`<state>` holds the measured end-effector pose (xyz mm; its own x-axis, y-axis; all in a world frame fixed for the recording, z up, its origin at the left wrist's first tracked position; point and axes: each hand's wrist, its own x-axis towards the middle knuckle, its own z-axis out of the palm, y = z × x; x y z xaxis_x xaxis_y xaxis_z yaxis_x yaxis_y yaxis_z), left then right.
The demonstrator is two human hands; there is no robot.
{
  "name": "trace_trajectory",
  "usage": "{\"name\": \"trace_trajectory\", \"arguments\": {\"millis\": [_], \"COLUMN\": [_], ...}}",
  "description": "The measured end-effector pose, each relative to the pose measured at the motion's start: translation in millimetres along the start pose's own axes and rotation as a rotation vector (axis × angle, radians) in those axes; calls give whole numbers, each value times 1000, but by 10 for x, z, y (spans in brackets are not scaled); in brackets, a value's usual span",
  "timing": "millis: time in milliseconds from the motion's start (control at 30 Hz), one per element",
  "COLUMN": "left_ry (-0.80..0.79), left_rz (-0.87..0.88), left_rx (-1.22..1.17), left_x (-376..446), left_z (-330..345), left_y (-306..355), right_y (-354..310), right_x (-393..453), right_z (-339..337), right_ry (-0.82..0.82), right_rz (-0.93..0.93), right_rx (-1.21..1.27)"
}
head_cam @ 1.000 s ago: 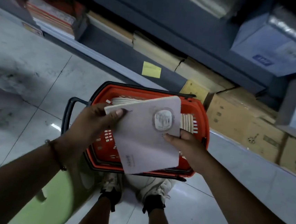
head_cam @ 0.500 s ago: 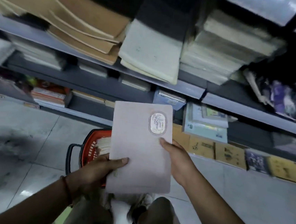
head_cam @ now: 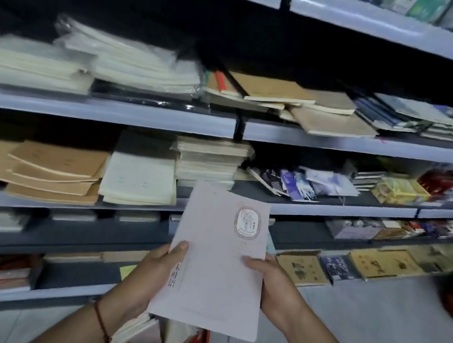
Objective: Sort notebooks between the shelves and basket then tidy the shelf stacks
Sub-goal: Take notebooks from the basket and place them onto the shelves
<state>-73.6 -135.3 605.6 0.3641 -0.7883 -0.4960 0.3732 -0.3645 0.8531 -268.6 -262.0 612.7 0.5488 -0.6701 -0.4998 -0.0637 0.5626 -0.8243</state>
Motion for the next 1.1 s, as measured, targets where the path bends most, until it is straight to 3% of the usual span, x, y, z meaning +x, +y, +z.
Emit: {"name": "trace_trajectory", "arguments": {"millis": [400,667,767,900,1100], "left_ry": [-43,-115,-203,-279,-161], "left_rz": [208,313,310,341,535], "left_rx": [183,63,-7,118,72], "left_x": [104,273,373,434,885], "left_z": [1767,3196,3479,3677,4021], "left_y": [803,1335,1453,1594,2253], "right_y": [-901,-1984,-2402,-2890,-3819], "right_x": [-410,-602,-602,-508,-70], "right_z": [-1482,-2479,-2680,-2800,-2846], "right_ry": [-20,72,115,145,128], "right_rz": [-164,-382,-416,-477,-526], "right_rx": [89,13,-18,-71,-111]}}
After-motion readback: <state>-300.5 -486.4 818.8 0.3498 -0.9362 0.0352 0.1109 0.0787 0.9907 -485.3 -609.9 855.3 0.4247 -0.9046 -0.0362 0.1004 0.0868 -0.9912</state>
